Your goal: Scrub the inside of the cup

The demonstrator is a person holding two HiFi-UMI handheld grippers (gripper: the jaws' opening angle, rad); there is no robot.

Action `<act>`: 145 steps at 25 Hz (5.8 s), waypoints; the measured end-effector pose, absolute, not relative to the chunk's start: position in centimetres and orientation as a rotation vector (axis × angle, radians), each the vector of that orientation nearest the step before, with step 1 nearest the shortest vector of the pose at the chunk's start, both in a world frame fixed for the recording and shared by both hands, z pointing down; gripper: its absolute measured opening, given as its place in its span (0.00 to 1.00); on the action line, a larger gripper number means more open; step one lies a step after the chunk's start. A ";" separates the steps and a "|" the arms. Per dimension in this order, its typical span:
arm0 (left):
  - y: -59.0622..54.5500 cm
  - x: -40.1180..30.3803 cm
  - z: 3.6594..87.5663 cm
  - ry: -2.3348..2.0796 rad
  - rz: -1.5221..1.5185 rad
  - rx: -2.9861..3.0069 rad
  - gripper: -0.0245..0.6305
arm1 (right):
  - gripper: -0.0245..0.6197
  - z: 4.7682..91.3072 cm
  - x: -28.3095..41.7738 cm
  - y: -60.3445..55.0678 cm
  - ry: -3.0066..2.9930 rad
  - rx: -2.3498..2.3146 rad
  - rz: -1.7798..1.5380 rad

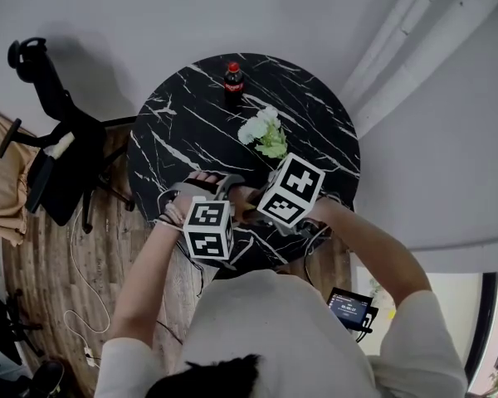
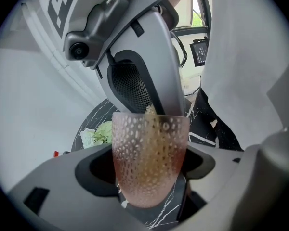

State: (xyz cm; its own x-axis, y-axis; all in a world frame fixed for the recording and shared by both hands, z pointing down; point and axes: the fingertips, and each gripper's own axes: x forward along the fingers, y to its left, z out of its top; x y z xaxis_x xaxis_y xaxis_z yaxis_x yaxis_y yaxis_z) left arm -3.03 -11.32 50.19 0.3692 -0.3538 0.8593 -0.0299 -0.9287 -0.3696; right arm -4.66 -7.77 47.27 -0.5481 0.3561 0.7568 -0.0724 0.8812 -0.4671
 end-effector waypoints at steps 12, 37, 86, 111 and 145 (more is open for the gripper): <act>-10.2 -4.1 50.3 0.343 -1.581 -2.280 0.60 | 0.13 46.9 -6.0 -6.5 -2.074 -0.185 0.862; -11.2 -5.3 49.5 0.423 -1.523 -2.182 0.60 | 0.13 45.1 -7.9 -7.4 -2.055 -0.113 1.433; -12.7 -7.2 46.9 0.798 -1.296 -2.299 0.60 | 0.13 41.5 -9.9 -10.0 -2.149 -0.032 2.063; -14.0 -9.6 44.0 1.031 -1.142 -2.169 0.60 | 0.13 39.5 -10.9 -12.5 -2.086 0.111 2.649; -17.1 -10.1 41.9 1.197 -1.081 -2.129 0.60 | 0.13 37.2 -9.7 -16.6 -2.130 0.173 2.956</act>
State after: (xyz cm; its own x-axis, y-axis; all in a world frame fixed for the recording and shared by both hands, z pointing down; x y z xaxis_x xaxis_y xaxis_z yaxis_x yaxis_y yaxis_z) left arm -10.10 -17.05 41.93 0.3107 -0.8591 0.4067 -0.4920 -0.5115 -0.7045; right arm -9.71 -16.62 37.24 -0.8703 -0.4448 -0.2113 0.3411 -0.2352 -0.9101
